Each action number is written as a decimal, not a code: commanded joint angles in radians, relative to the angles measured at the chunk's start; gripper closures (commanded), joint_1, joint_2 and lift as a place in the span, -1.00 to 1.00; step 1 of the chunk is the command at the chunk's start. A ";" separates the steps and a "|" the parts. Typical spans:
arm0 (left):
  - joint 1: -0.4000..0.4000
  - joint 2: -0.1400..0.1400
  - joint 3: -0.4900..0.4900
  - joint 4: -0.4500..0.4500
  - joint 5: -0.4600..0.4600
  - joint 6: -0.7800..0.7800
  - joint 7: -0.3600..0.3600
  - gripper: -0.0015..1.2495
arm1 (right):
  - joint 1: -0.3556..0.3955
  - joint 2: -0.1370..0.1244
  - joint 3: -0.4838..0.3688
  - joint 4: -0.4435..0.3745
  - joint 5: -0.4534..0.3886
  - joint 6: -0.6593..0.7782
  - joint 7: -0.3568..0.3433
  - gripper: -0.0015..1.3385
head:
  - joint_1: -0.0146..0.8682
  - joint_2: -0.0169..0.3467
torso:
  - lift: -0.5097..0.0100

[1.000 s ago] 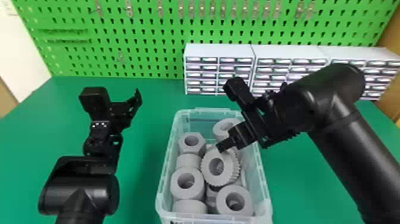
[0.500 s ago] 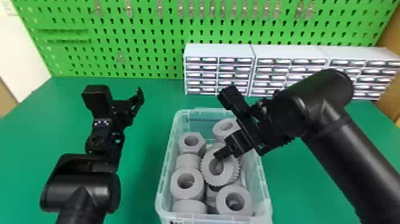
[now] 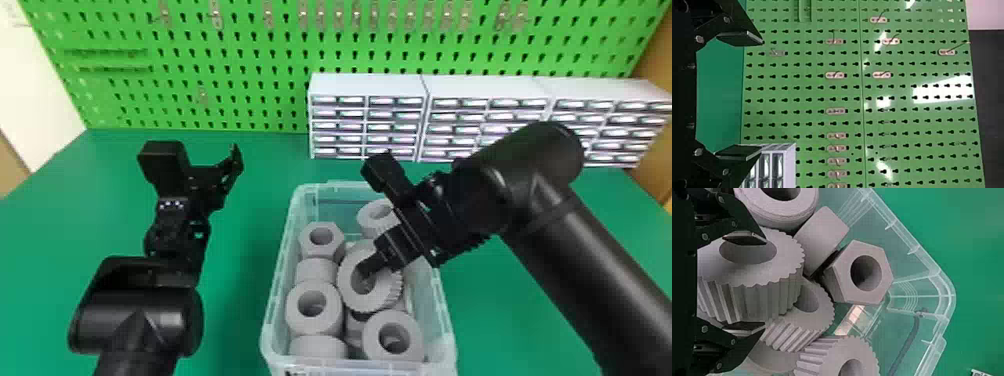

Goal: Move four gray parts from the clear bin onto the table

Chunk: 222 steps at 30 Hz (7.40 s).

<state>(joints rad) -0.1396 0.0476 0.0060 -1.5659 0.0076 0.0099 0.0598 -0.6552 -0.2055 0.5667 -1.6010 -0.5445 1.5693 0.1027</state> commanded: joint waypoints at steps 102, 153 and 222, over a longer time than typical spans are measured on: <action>0.020 0.005 -0.001 0.000 0.012 -0.021 0.006 -0.53 | 0.000 -0.008 -0.317 -0.178 0.123 0.003 0.000 0.49 | 0.60 -0.51 | 0.76; 0.012 0.003 -0.014 0.000 0.034 -0.021 0.021 -0.53 | 0.172 -0.094 -0.680 -0.126 0.331 0.003 -0.001 0.49 | 0.60 -0.51 | 0.76; 0.025 0.003 -0.014 0.000 0.049 -0.022 0.032 -0.53 | 0.246 -0.112 -0.692 0.078 0.265 0.003 0.000 -0.32 | 0.60 -0.51 | 0.76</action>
<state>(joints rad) -0.1151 0.0505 -0.0061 -1.5662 0.0568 -0.0122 0.0920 -0.4103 -0.3153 -0.1291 -1.4921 -0.2758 1.5692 0.1027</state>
